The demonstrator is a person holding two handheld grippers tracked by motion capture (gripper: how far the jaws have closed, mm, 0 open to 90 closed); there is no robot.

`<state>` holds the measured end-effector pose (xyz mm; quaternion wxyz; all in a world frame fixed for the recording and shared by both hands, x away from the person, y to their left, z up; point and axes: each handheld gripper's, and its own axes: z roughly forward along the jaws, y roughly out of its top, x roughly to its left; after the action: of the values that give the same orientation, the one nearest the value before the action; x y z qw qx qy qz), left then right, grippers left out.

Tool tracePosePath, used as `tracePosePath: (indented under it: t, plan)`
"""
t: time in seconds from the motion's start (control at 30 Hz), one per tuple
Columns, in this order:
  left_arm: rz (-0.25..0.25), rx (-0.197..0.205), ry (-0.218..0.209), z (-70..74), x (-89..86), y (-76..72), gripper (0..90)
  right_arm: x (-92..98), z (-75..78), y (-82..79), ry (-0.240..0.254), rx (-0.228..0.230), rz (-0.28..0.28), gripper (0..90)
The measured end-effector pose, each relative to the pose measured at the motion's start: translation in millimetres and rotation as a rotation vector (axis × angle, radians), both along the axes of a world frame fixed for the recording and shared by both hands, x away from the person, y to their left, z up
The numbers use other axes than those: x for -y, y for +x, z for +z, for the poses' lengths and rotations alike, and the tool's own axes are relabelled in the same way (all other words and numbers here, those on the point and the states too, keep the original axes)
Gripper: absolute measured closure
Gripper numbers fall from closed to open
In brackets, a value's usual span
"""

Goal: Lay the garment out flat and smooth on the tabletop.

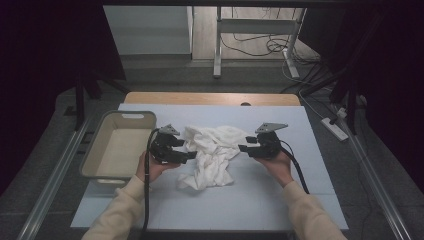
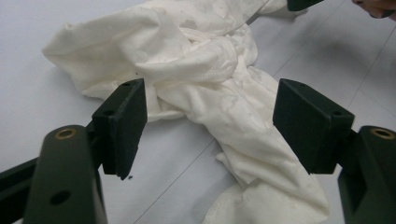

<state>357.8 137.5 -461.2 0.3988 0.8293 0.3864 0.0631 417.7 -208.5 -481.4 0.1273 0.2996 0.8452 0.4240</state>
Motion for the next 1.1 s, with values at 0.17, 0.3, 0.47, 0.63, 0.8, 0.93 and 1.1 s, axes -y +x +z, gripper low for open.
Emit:
tracePosePath:
  t: [0.17, 0.3, 0.47, 0.63, 0.8, 0.93, 1.1]
  plan:
    - [-0.004, 0.0, 0.0, -0.1, 0.8, 0.2, 26.5, -9.8, -5.3, 5.5, -0.03, -0.001, 0.013, 49.1]
    - [-0.005, 0.0, -0.001, -0.3, 0.6, 0.4, 26.5, -18.9, -7.4, 8.8, -0.05, 0.003, 0.035, 49.1]
    - [-0.007, 0.0, -0.003, -0.2, 0.8, 0.4, 26.5, -34.4, -13.4, 12.4, -0.093, 0.011, 0.063, 49.4]
    - [-0.005, -0.001, -0.006, -0.3, 0.5, 0.3, 26.5, -43.3, -18.2, 14.1, -0.116, 0.015, 0.077, 49.8]
    - [-0.006, -0.004, -0.007, -0.6, 0.6, 0.4, 26.5, -50.4, -22.6, 17.5, -0.143, 0.026, 0.08, 50.3]
    - [-0.008, -0.003, -0.007, -0.6, 0.7, 0.6, 26.5, -53.5, -26.9, 22.3, -0.157, 0.026, 0.081, 52.4]
    - [-0.009, -0.003, -0.008, -0.6, 0.9, 0.5, 26.4, -57.3, -33.4, 26.5, -0.195, 0.029, 0.083, 53.7]
